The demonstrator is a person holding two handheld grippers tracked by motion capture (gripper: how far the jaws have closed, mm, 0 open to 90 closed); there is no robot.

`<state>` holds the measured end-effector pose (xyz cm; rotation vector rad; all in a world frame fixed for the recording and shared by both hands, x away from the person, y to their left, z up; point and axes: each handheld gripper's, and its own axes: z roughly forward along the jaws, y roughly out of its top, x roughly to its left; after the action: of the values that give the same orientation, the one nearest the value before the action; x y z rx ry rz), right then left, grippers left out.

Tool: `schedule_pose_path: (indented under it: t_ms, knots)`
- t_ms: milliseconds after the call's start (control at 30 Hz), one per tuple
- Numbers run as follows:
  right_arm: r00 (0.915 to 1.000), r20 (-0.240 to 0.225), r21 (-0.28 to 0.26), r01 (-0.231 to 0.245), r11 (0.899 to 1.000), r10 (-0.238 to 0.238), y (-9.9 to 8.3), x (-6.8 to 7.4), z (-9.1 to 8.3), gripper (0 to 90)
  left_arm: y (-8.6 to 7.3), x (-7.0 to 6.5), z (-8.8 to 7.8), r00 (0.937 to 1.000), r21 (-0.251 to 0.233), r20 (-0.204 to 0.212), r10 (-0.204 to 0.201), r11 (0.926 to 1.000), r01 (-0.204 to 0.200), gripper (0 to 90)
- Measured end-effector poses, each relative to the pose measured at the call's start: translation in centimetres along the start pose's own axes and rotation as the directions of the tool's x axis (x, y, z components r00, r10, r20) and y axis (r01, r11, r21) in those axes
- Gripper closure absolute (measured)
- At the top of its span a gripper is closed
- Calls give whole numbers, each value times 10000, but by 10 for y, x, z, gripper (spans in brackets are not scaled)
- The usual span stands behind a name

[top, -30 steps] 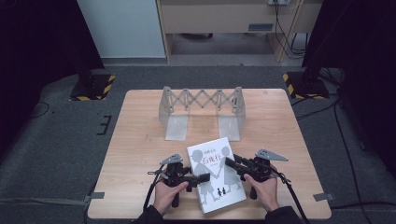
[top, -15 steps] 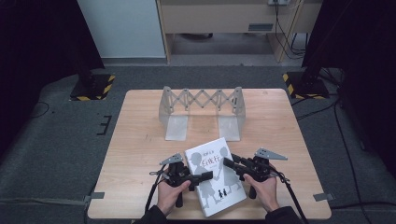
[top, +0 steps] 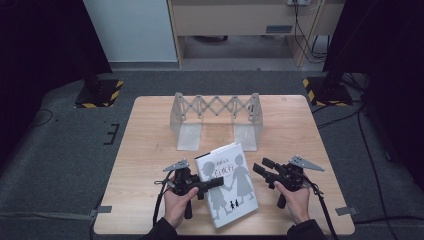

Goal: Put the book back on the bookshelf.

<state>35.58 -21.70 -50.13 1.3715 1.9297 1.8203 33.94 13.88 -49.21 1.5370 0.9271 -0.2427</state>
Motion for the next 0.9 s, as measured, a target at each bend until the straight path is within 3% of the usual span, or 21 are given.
schedule_pose_path:
  t_ms: [100,233,267,367,400,467,533,600,633,667,700,733,767,800,833,867,900]
  knots:
    - [9968,715,345,342,9988,-366,0,-10,-3,347,3,-1,-4,9999,-99,-126,93,9999,-94,517]
    - [9807,1611,829,983,9917,-1107,-1,-19,-6,335,11,-6,-12,9987,-281,-388,340,9990,-351,526]
    - [9807,1611,829,983,9917,-1107,-1,-19,-6,335,13,-7,-14,9981,-324,-461,409,9986,-424,526]
    - [9665,2096,1298,1226,9839,-1481,-1,-25,-8,333,21,-14,-23,9933,-307,-764,867,9955,-892,529]
    - [9665,2096,1298,1226,9839,-1481,-1,-25,-8,333,21,-14,-23,9933,-307,-764,867,9955,-892,529]
    - [9500,2500,1765,1453,9735,-1872,-1,-30,-10,329,27,-19,-29,9876,-305,-1043,1176,9921,-1214,529]
    - [9420,2729,1908,1461,9707,-1954,-2,-34,-11,311,30,-21,-33,9838,-293,-1211,1325,9901,-1369,529]
    - [9276,3034,2200,1541,9632,-2177,-3,-38,-12,297,34,-22,-37,9788,-275,-1430,1465,9880,-1519,529]
    - [9276,3034,2200,1541,9632,-2177,-3,-38,-12,297,34,-22,-37,9788,-275,-1430,1465,9880,-1519,529]
    - [9196,3192,2438,1537,9576,-2288,-3,-40,-12,300,35,-23,-40,9759,-276,-1550,1537,9868,-1598,529]
    - [9089,3345,2755,1585,9482,-2491,-5,-43,-13,295,39,-24,-45,9679,-237,-1784,1771,9826,-1842,528]
    - [9089,3345,2755,1585,9482,-2491,-5,-43,-13,295,39,-24,-45,9679,-237,-1784,1771,9826,-1842,528]
    - [8955,3508,3057,1669,9374,-2738,-6,-47,-13,287,43,-26,-49,9590,-203,-2074,1930,9793,-2015,528]
    - [8955,3508,3057,1669,9374,-2738,-6,-47,-13,287,43,-26,-49,9590,-203,-2074,1930,9793,-2015,528]
    - [8878,3627,3291,1624,9302,-2834,-7,-49,-13,280,46,-26,-54,9529,-256,-2289,1987,9774,-2099,528]
    - [8859,3660,3365,1595,9281,-2850,-7,-50,-13,273,46,-26,-54,9529,-256,-2289,1987,9774,-2099,528]
    - [8819,3727,3442,1574,9256,-2886,-8,-52,-14,267,49,-26,-60,9479,-354,-2488,1988,9762,-2140,528]
